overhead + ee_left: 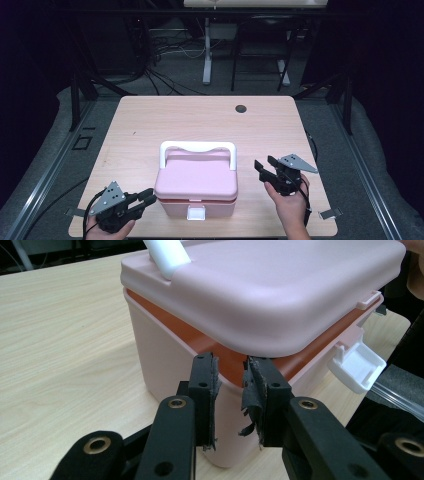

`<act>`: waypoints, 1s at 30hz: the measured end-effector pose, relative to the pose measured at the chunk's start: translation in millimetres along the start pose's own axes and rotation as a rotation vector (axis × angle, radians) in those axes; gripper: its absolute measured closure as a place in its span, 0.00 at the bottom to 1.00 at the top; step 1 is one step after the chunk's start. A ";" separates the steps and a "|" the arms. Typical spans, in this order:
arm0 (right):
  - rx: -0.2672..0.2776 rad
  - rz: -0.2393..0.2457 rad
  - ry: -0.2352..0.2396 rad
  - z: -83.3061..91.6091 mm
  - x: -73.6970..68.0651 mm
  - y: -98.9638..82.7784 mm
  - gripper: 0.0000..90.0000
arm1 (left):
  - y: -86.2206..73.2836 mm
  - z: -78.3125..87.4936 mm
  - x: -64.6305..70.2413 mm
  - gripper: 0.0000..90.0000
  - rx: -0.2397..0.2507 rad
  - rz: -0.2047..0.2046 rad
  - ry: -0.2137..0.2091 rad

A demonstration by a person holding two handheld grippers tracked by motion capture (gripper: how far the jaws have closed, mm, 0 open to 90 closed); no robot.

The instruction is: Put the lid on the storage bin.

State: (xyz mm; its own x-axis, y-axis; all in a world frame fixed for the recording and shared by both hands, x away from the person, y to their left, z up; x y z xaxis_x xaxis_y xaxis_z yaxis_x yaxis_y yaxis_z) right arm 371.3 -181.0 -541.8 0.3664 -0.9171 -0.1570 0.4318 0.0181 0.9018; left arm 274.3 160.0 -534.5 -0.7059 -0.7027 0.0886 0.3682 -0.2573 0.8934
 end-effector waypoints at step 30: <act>0.012 -0.008 -0.003 1.1 1.2 1.0 0.51 | -7.7 -1.4 -14.1 0.81 -0.017 0.030 0.038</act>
State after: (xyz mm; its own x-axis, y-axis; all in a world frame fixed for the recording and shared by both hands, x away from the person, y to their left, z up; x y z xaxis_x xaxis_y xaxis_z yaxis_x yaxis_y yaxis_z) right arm 371.3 -182.5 -540.6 0.3602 -0.9184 -0.1634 0.4253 0.0058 0.9050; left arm 282.3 170.9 -543.2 -0.6714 -0.7346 0.0982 0.3990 -0.2467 0.8831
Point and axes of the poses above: each handheld gripper's, and its own axes: z roughly backward along the jaws, y roughly out of its top, x roughly to its right, the point moved 10 cm from there along -z, roughly forward along the jaws, and after that the axes turned 1 degree about y, right-handed, at the moved point
